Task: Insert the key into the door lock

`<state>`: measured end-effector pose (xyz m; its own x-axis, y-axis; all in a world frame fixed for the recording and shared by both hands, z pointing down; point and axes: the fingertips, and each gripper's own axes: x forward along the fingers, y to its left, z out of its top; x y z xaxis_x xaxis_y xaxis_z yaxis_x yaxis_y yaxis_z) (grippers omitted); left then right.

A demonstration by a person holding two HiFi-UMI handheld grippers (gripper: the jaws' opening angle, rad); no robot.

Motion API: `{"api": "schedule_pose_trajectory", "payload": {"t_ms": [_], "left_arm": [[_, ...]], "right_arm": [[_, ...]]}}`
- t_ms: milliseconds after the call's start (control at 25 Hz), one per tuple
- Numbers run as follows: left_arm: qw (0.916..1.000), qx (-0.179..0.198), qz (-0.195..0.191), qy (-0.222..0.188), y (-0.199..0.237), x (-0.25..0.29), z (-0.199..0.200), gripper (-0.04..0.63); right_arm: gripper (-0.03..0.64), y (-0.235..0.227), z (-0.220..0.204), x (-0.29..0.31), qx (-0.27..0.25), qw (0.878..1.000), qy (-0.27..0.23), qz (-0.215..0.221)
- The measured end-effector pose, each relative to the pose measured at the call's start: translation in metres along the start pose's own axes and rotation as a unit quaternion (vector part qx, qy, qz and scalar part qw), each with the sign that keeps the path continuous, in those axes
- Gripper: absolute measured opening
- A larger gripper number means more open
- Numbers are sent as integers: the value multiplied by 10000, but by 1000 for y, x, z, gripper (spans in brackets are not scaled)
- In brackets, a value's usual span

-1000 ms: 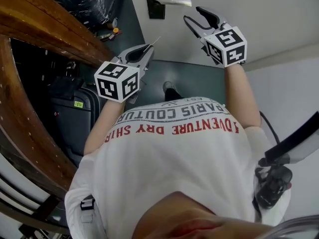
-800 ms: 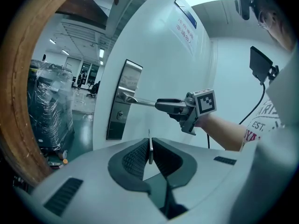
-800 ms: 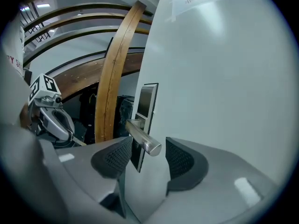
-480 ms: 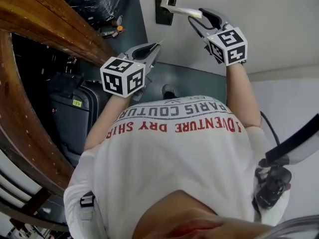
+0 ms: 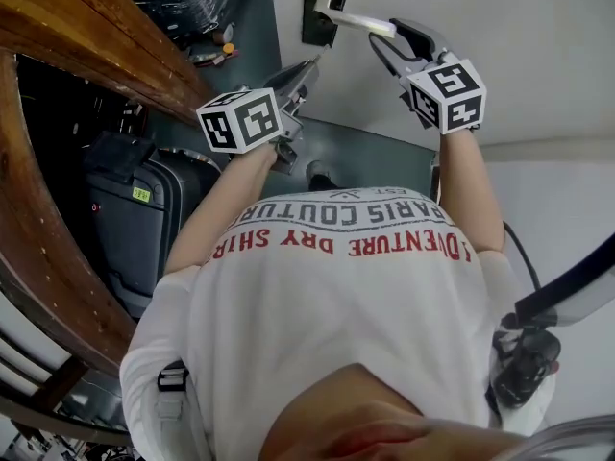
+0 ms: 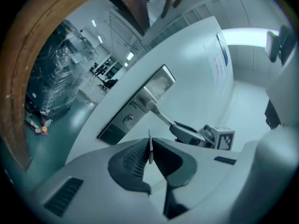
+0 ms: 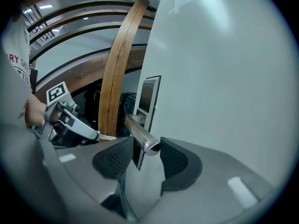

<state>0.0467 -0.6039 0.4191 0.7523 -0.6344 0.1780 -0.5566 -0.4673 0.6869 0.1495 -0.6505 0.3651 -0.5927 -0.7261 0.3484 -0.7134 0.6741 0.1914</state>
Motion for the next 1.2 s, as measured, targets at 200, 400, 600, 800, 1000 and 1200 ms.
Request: {"api": "schedule_pose_trajectory", "payload": {"t_ms": [200, 400, 600, 800, 1000, 1200], "left_arm": [[9807, -1789, -92, -788, 30, 25, 13, 23], [9561, -2622, -126, -1300, 47, 38, 18, 23], [9440, -2961, -219, -1437, 52, 47, 19, 23], [9381, -3090, -300, -1534, 50, 52, 22, 23], [9306, -3261, -322, -1631, 51, 54, 23, 23], [9236, -3401, -337, -1738, 53, 56, 23, 23]], "right_arm": [[173, -4, -2, 3, 30, 10000, -25, 12], [175, -3, -2, 3, 44, 10000, -13, 29], [175, -3, -1, 3, 62, 10000, -3, 27], [175, -2, 0, 2, 74, 10000, 6, 12], [173, -1, 0, 1, 78, 10000, 11, 19], [172, 2, 1, 0, 46, 9999, -11, 105]]}}
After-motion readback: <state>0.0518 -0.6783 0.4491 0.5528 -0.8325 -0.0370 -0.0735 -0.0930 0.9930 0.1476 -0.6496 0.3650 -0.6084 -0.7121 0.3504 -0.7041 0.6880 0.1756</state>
